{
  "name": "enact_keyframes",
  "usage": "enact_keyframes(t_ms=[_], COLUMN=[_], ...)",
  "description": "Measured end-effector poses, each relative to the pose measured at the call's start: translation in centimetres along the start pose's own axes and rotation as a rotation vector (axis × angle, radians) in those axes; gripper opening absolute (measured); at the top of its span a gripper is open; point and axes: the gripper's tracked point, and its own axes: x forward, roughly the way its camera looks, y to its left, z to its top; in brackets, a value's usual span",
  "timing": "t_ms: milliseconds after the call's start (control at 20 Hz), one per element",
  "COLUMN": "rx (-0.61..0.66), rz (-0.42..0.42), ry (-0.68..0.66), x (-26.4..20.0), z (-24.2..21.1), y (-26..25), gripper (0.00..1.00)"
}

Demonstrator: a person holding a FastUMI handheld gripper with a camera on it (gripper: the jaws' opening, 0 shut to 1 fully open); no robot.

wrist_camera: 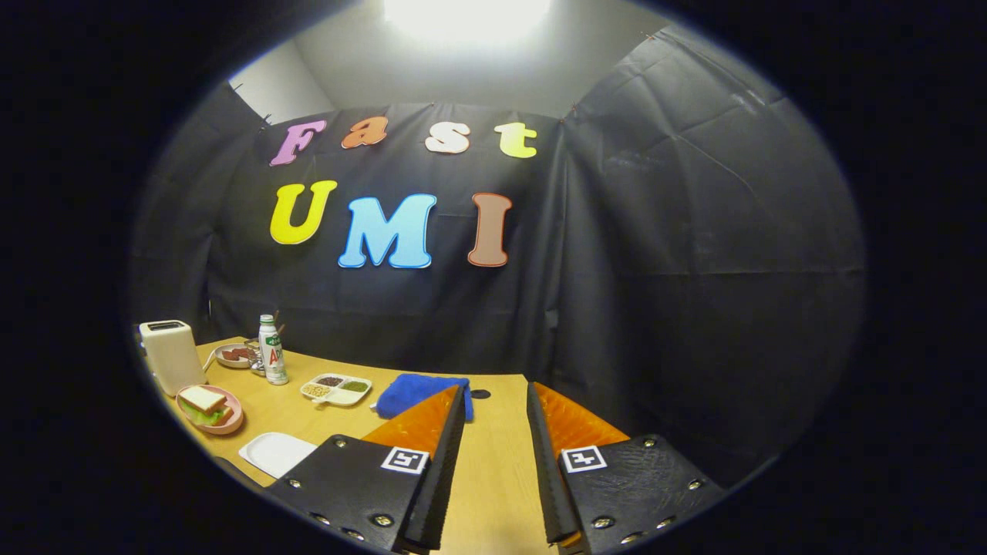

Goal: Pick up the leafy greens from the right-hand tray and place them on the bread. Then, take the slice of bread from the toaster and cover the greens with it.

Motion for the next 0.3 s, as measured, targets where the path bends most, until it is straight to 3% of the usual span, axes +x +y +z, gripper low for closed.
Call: enact_keyframes(t_ms=[300], rx=[0.064], rz=[0.019], ry=[-0.034], x=[3.2], z=[-2.2], y=[-6.6], gripper=[0.48])
